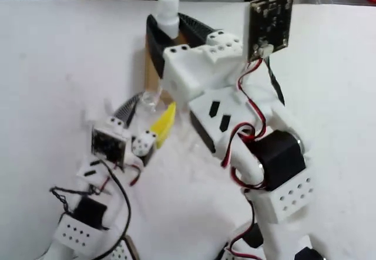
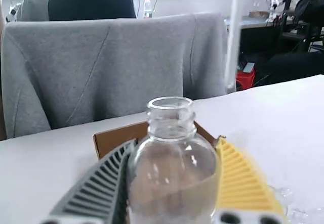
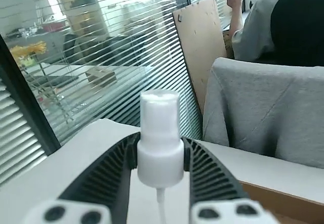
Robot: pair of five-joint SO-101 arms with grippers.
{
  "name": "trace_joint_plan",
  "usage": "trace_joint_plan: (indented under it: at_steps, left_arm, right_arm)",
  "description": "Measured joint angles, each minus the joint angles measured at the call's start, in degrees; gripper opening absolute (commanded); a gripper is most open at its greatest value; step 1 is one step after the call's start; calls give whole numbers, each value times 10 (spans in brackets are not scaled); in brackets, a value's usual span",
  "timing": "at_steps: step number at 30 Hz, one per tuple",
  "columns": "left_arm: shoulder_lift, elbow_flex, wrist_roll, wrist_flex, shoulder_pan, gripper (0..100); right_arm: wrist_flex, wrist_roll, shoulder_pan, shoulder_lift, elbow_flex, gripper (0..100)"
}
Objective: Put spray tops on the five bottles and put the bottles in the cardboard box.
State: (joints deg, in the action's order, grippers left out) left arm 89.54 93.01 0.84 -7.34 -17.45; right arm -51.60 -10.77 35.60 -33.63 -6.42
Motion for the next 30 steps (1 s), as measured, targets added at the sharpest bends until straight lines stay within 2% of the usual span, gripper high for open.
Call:
trace_joint_plan:
  at_steps: [4,10,17,30]
  left_arm:
    - [67,28,0,-4,-8,110]
    - [125,29,0,-63,-20,110]
    - [136,29,0,-75,-20,109]
    - [138,33,0,-87,-21,109]
  right_arm:
    - [0,25,0,0,0,16]
    - [0,30,0,33,0,16]
    - [47,30,2,48,0,16]
    - [50,30,4,50,0,16]
